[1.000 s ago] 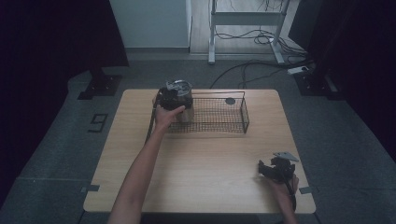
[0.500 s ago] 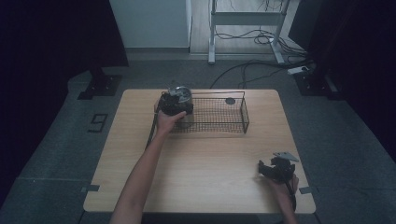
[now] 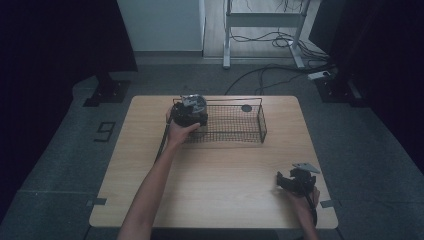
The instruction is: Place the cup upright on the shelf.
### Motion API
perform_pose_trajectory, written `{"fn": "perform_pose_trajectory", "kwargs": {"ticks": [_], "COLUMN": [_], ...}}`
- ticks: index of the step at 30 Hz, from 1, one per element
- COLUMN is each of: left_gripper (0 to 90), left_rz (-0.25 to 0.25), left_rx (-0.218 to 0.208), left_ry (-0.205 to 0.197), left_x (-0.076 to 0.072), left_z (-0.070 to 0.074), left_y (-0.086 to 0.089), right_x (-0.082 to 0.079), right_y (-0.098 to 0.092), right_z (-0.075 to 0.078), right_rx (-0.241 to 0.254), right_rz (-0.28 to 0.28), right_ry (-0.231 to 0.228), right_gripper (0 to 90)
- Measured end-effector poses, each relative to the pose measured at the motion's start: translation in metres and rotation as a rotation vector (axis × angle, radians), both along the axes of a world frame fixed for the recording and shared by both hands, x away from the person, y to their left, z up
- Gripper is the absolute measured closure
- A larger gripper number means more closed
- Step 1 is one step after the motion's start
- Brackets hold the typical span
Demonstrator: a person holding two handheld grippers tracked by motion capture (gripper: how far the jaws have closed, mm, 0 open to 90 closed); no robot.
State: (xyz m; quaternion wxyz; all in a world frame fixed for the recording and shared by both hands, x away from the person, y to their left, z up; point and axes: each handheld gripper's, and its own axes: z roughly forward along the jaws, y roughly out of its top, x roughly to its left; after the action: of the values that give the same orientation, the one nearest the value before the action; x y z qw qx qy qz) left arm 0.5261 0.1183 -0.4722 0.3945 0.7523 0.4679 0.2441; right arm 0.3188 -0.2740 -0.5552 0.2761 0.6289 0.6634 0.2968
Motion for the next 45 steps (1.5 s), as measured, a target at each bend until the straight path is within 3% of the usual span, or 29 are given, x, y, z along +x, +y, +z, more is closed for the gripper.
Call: {"fn": "perform_pose_trajectory", "kwargs": {"ticks": [2, 3, 12, 18, 23, 26, 38, 45], "left_gripper": [2.2, 1.9, 0.5, 0.7, 1.3, 2.6, 4.2, 5.8], "left_rz": [0.009, 0.006, 0.002, -0.007, -0.018, -0.026, -0.155, -0.199], "left_rx": [-0.005, -0.028, -0.061, -0.061, -0.069, -0.065, -0.090, -0.112], "left_ry": [-0.022, -0.035, -0.063, -0.079, -0.066, -0.065, -0.053, -0.039], "left_x": [-0.002, -0.004, -0.015, -0.034, -0.051, -0.065, -0.126, -0.169], "left_z": [0.002, 0.005, 0.015, 0.020, 0.021, 0.023, 0.020, 0.011], "left_y": [0.000, 0.000, 0.008, 0.019, 0.028, 0.031, 0.032, 0.034], "right_x": [0.000, 0.000, 0.000, 0.000, 0.000, 0.000, 0.000, 0.000], "right_y": [0.000, 0.000, 0.000, 0.000, 0.000, 0.000, 0.000, 0.000], "right_z": [0.000, 0.000, 0.000, 0.000, 0.000, 0.000, 0.000, 0.000], "right_rx": [0.000, 0.000, 0.000, 0.001, 0.000, 0.000, 0.001, 0.003], "right_rz": [0.000, 0.000, 0.000, 0.000, 0.000, 0.000, -0.001, -0.001], "right_ry": [-0.001, -0.001, -0.001, -0.002, -0.002, -0.001, 0.001, 0.001], "right_gripper": [14.6, 14.6, 14.6, 14.6, 14.6, 14.7, 14.6, 14.6]}}
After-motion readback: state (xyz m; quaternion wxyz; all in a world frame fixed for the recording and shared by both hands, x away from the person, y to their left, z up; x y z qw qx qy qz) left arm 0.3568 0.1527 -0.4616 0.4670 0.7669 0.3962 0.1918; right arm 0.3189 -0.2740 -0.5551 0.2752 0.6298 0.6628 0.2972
